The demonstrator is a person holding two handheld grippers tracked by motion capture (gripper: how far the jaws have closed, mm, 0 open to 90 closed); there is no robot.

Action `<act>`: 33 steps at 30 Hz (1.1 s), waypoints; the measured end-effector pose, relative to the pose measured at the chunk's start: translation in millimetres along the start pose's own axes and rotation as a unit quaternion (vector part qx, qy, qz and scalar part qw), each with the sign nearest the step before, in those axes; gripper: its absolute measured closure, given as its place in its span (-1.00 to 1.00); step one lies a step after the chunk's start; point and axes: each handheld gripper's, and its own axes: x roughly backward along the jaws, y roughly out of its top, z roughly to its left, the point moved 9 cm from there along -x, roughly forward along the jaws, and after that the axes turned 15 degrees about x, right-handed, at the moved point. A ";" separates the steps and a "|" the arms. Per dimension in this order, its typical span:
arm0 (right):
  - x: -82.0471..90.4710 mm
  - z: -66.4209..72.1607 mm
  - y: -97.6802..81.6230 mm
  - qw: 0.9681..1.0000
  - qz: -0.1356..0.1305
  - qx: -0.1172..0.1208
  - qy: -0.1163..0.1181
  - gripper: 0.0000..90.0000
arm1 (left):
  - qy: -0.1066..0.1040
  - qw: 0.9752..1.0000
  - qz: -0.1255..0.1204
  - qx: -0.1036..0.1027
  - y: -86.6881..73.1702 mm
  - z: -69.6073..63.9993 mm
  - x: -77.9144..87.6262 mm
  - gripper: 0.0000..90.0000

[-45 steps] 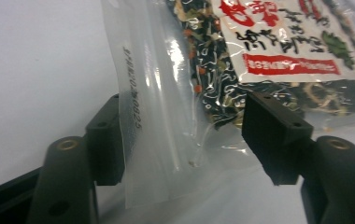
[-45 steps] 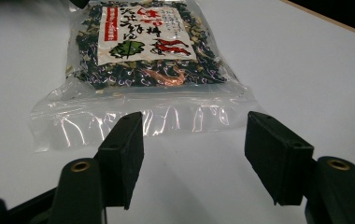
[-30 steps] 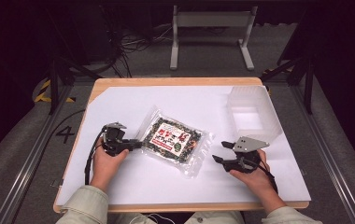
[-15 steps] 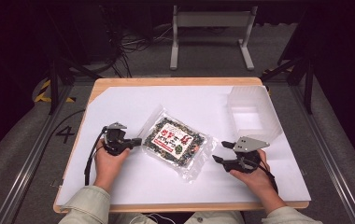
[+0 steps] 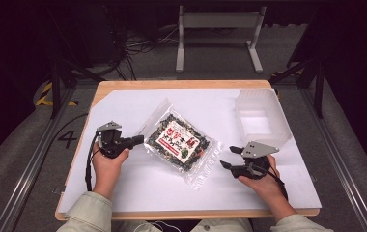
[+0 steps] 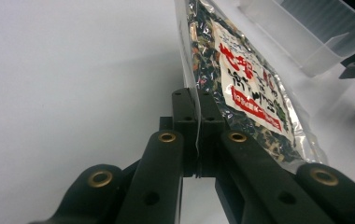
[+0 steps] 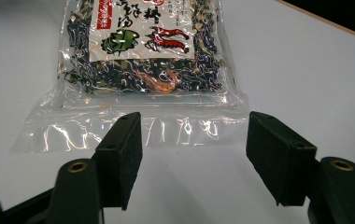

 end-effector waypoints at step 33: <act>6.2 -2.2 9.3 1.000 -0.008 0.001 -0.008 -0.19 | -0.045 0.986 -0.076 -0.143 51.5 -97.8 82.1 0.99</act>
